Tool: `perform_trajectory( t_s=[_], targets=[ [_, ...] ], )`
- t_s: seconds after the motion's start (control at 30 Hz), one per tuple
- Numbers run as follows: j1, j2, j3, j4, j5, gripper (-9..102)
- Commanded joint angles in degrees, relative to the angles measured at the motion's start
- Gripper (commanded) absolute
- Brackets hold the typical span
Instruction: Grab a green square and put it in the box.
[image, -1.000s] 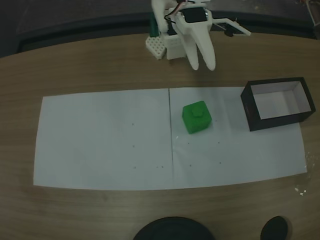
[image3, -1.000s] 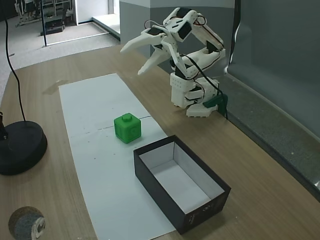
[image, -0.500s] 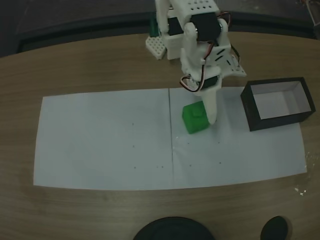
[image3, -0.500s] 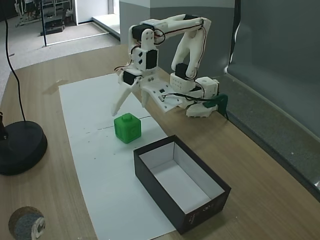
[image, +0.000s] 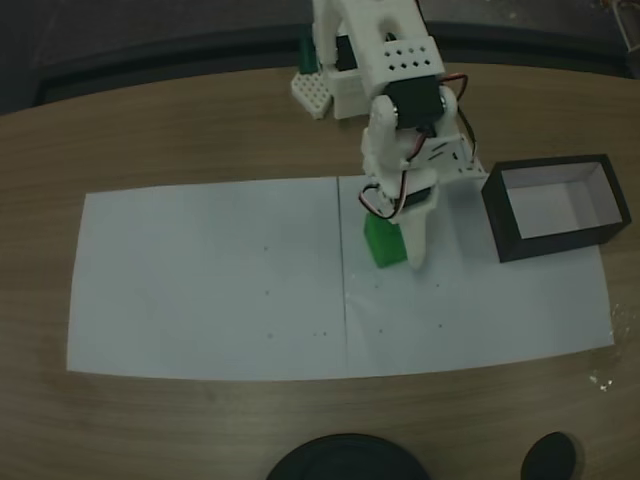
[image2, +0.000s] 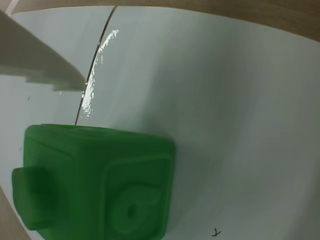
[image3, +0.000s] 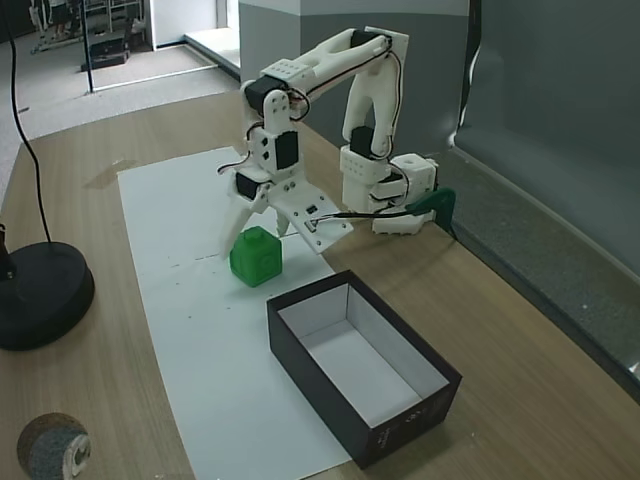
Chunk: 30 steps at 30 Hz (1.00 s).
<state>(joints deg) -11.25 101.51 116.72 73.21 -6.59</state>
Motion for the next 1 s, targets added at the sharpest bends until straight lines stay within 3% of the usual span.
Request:
perform_trajectory(
  t_s=[0.0, 0.17, 0.23, 0.4, 0.67, 0.8, 0.97],
  targets=[
    [0.3, -1.1, -2.8, -0.7, 0.4, 33],
    [0.3, -4.0, -3.1, -2.6, 0.4, 7],
    [0.3, -4.0, -3.1, -4.0, 0.4, 2],
    [0.4, -0.7, -8.8, -3.1, -0.2, 2],
    [-2.8, 12.2, -32.5, 5.4, -4.9, 2],
    [-9.7, 15.3, -37.0, 6.5, -11.7, 2],
    [-21.9, 14.7, -36.7, 6.5, -11.3, 2]
  ],
)
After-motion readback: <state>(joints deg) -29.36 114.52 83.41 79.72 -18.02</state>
